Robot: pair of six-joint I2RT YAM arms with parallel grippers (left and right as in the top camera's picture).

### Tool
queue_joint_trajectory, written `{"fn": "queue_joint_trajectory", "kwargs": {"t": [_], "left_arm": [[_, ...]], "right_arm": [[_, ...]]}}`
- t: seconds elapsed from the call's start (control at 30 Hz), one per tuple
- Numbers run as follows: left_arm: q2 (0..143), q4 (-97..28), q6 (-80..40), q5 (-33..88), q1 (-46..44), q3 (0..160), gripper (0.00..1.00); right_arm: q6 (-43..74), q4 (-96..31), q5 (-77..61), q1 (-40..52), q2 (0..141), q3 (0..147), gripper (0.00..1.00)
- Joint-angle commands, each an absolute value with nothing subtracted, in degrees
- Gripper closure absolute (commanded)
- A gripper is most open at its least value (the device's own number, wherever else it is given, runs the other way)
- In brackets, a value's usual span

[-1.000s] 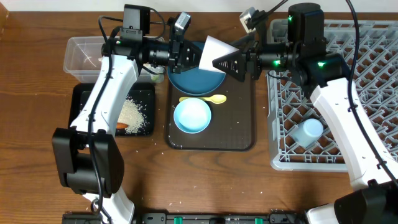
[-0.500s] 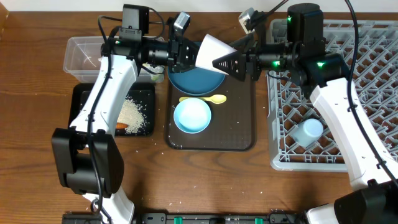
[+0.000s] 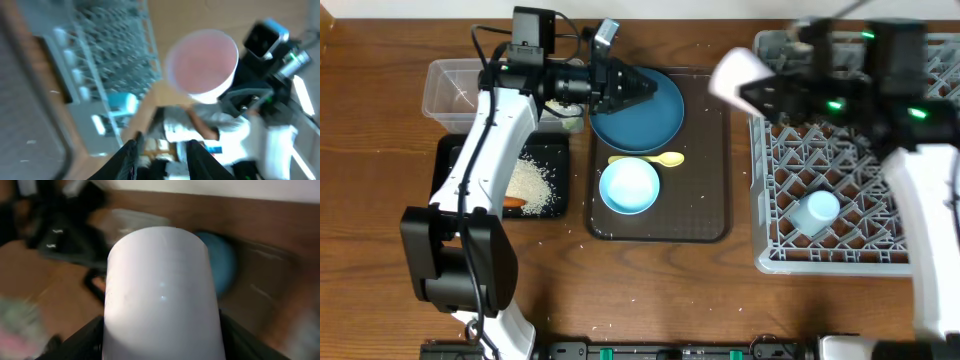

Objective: Sort waste into correct bins and load items into the dishwasher rack
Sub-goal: 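Place the pink cup in the rack with the right gripper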

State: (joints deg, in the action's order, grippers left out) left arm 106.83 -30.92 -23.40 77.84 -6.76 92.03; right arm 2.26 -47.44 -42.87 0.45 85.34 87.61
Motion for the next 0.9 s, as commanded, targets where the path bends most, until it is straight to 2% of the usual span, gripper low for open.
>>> {"fn": "queue_joint_trajectory", "kwargs": {"t": [0.0,0.2,0.33,0.7,0.87], "left_arm": [[106.6,-31.6,-21.2,64.8,-6.0,92.8,0.65],[106.6,-39.9,-20.4,40.0,-6.5,92.8,0.65],[106.6,-44.4,-20.4,30.2,-7.0,92.4,0.65],[106.7,-48.9,-20.2,21.8,-7.3,92.0,0.65],[106.7,-49.0,-20.1,19.8,-7.3,92.0,0.65]], "right_arm": [[4.4,-52.6,-29.8,-3.9,80.4,87.5,0.51],[6.3,-66.3,-13.9,-12.0,78.8,87.5,0.51],[9.2,-71.8,-5.5,-15.7,80.3,87.5,0.51],[10.2,-81.1,0.6,-24.4,89.4,87.5,0.49],[9.4,-81.9,-0.3,-27.8,93.3,87.5,0.52]]}}
